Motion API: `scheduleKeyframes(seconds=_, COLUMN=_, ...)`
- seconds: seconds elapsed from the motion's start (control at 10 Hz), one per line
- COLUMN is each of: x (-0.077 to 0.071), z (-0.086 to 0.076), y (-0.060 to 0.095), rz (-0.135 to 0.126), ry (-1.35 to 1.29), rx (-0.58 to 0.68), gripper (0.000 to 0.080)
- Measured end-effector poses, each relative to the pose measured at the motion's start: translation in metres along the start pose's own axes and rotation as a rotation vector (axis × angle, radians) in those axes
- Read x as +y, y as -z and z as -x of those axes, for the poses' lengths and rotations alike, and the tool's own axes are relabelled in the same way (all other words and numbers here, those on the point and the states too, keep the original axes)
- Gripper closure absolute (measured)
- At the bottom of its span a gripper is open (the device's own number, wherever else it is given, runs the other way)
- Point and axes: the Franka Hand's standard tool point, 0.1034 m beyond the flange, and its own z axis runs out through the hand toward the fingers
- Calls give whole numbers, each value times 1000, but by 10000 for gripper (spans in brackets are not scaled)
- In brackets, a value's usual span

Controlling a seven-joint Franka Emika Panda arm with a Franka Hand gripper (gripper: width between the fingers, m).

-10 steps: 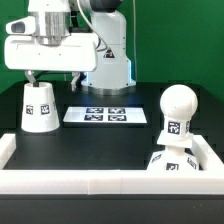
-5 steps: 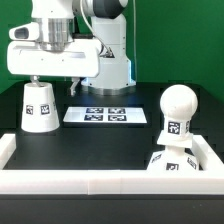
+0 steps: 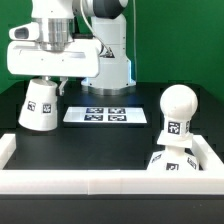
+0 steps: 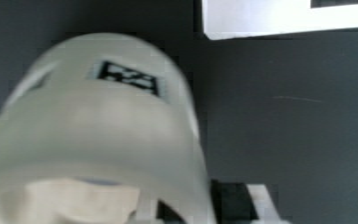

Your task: Assemble lamp

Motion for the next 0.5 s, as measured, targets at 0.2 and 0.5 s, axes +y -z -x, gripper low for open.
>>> scheduleKeyframes(seconds=0.2, x=-1, z=0, y=1, rz=-4, ry=-1, rx=-5, gripper=757)
scheduleKeyframes(seconds=0.5, x=-26, z=-20, y=21, rz=-42, ry=5, rx=-22, gripper=757)
